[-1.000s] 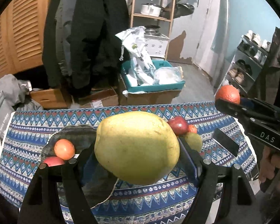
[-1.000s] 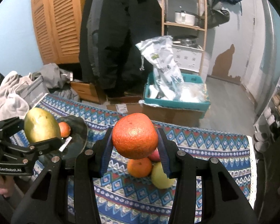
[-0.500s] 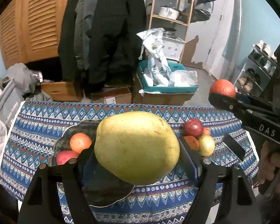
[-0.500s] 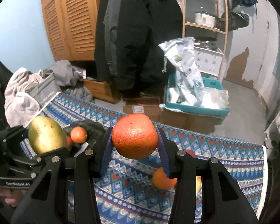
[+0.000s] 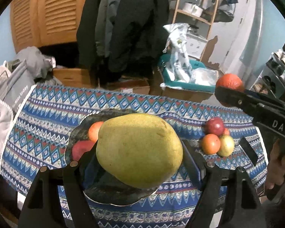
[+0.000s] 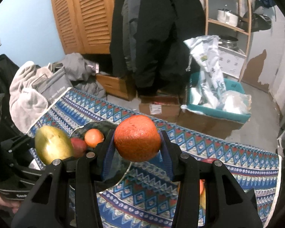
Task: Organize fruits
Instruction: 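Carry the mango with the left tool while the right tool carries the orange to the glass plate, then open both tools to release the mango and orange onto the glass plate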
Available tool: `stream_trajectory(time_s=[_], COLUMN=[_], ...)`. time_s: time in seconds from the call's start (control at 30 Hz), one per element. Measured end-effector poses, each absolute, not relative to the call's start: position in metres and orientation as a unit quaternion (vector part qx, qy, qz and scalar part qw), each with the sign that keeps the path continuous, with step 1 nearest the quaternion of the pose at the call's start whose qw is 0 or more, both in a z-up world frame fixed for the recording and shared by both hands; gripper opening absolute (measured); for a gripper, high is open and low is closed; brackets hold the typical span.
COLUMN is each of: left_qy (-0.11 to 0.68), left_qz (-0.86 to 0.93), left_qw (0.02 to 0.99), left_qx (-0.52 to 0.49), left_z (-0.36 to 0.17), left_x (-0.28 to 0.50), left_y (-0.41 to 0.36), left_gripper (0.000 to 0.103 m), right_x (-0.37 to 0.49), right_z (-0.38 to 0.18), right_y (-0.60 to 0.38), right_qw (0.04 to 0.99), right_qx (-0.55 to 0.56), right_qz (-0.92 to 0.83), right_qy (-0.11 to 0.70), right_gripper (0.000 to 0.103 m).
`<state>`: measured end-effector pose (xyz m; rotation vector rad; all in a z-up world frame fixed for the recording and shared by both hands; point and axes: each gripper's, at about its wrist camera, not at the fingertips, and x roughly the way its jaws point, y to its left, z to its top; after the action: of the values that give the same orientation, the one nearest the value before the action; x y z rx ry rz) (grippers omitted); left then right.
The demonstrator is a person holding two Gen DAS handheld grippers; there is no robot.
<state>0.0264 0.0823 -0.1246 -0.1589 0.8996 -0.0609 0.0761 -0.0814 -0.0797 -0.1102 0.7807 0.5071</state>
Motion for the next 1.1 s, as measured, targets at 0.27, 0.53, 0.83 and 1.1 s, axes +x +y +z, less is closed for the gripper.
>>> stream_trajectory(time_s=[0.27,0.53,0.83,1.1], left_qy=[0.473,0.503,0.525,0.549], left_qz=[-0.012,0.004,0.022,0.029], left_qw=[0.877,0.86,0.847,0.828], left_qx=[-0.087,-0.078,-0.084,-0.109], left_z=[-0.16,-0.192,-0.212,-0.225], left_x=[0.031,0.03,0.028,0.028], left_y=[0.104,0.114,0.125,0.133], left_gripper=[0.08,0.08,0.08,0.08], right_x=[0.09,0.097,0.098,0.099], right_z=[-0.111,-0.148,-0.181,-0.204], right_y=[-0.049,-0.018,0.004,0.014], right_qw=[0.87,0.846,0.824,0.805], right_qx=[-0.06,-0.077,-0.098,-0.112], right_qz=[0.262,0.278,0.284,0.284], right_qy=[0.413,0.448,0.481,0.509], right_gripper=[0.044,0.044,0.044,0.044])
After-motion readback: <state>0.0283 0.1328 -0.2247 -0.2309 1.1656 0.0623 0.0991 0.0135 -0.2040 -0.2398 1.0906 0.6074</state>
